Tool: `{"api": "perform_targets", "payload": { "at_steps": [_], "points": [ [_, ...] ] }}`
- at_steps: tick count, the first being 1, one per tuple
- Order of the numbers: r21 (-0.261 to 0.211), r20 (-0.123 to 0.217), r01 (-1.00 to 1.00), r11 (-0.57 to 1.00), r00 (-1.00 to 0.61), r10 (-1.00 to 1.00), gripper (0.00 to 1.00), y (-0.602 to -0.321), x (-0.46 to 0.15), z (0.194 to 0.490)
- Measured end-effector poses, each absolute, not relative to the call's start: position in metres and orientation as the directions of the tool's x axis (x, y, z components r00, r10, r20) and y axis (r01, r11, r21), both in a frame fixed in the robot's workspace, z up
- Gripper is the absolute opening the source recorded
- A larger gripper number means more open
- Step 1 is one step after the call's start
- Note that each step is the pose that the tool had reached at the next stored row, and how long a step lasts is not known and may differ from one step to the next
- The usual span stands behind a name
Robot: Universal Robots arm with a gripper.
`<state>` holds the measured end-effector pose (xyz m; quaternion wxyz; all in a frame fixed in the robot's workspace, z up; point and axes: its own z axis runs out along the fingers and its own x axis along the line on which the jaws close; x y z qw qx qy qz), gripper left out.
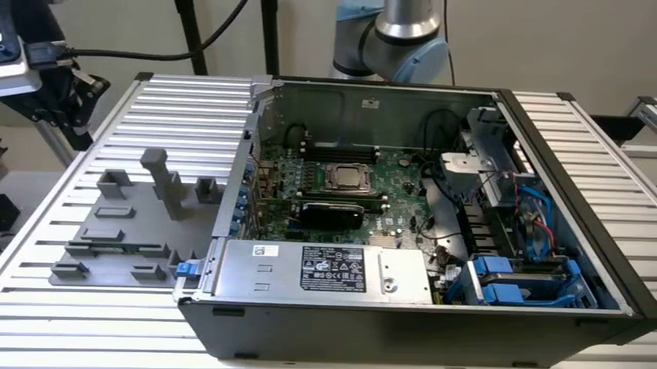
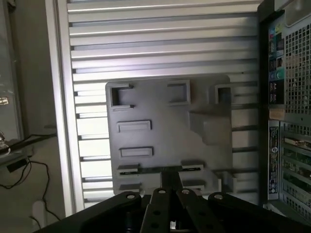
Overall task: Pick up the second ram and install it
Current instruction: 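Reach for the second ram, then pick up the second ram and move it above second insertion slot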
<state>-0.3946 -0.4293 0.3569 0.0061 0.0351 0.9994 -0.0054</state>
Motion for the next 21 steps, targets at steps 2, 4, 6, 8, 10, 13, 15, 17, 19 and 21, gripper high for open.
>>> {"api": "perform_targets", "payload": {
  "at_steps": [2, 4, 6, 8, 10, 13, 15, 17, 19, 21],
  "points": [
    [-0.011, -0.008, 0.07, 0.997, -0.998, 0.07, 0.0, -0.43, -0.399, 0.355],
    [-0.011, -0.002, 0.07, 0.997, -0.998, 0.07, 0.0, -0.436, -0.401, 0.353],
    [-0.011, 0.002, 0.07, 0.997, -0.998, 0.07, 0.0, -0.443, -0.401, 0.351],
    [-0.011, 0.003, 0.07, 0.998, -0.998, 0.07, 0.0, -0.448, -0.401, 0.35],
    [-0.003, 0.004, 0.069, 0.998, -0.998, 0.069, 0.0, -0.45, -0.401, 0.35],
    [0.011, 0.005, 0.063, 0.998, -0.998, 0.063, 0.0, -0.45, -0.401, 0.35],
    [0.011, 0.005, 0.063, 0.998, -0.998, 0.063, 0.0, -0.45, -0.401, 0.35],
    [0.011, 0.005, 0.063, 0.998, -0.998, 0.063, 0.0, -0.45, -0.401, 0.35],
    [0.011, 0.005, 0.063, 0.998, -0.998, 0.063, 0.0, -0.45, -0.401, 0.35],
    [0.011, 0.005, 0.063, 0.998, -0.998, 0.063, 0.0, -0.45, -0.401, 0.35]
  ]
}}
